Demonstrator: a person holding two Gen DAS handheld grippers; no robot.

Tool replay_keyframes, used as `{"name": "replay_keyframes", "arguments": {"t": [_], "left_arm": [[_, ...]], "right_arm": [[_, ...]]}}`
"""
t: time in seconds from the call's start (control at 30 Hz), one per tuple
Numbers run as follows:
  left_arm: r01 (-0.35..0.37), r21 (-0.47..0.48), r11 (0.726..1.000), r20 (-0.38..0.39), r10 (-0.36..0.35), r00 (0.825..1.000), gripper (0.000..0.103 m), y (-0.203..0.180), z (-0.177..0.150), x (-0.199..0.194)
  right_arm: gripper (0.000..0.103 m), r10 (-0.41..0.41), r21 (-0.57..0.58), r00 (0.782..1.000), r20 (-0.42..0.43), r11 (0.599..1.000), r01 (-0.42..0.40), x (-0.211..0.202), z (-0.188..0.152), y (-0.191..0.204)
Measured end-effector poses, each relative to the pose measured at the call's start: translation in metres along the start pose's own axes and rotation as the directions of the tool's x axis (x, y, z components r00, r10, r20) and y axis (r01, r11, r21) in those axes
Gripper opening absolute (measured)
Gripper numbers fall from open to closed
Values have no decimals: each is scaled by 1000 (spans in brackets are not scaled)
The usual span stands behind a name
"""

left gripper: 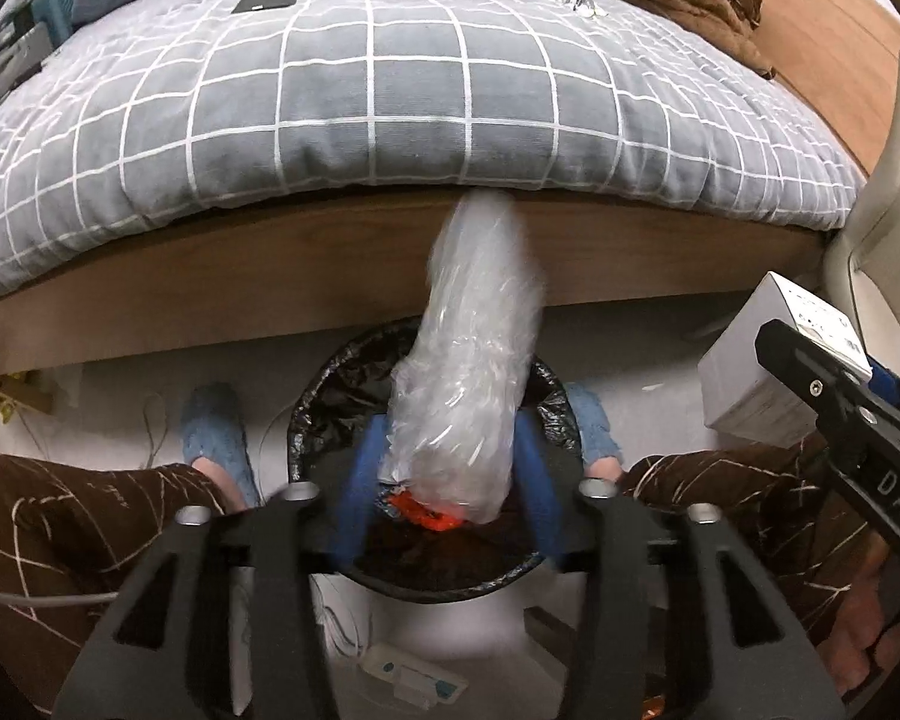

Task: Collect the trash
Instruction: 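Open the left tool to drop the bubble wrap into the bin, then open the right tool to drop the white box into the bin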

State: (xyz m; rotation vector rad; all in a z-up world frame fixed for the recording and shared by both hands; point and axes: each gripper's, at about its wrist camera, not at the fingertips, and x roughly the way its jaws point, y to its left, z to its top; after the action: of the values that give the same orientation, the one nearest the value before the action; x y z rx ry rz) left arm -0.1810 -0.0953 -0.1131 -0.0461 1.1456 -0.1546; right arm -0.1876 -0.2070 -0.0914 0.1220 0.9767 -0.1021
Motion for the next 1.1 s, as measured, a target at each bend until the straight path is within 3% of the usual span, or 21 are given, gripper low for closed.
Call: {"name": "replay_keyframes", "arguments": {"t": [0.23, 0.47, 0.67, 1.1], "left_arm": [[-20, -19, 1000, 17, 20, 1000, 80, 15, 0, -2], [-73, -70, 995, 61, 77, 995, 92, 52, 1, -13], [-107, -98, 989, 115, 118, 986, 97, 87, 11, -29], [-167, -125, 978, 116, 182, 976, 97, 125, 12, -34]], "right_arm": [[75, 14, -25, 1000, -11, 1000, -14, 5, -1, 12], [75, 52, -52, 998, -21, 997, -53, 12, 3, 37], [75, 79, -110, 997, -21, 991, -81, 17, 5, 69], [76, 132, -182, 989, -67, 973, -142, 34, 2, 115]]}}
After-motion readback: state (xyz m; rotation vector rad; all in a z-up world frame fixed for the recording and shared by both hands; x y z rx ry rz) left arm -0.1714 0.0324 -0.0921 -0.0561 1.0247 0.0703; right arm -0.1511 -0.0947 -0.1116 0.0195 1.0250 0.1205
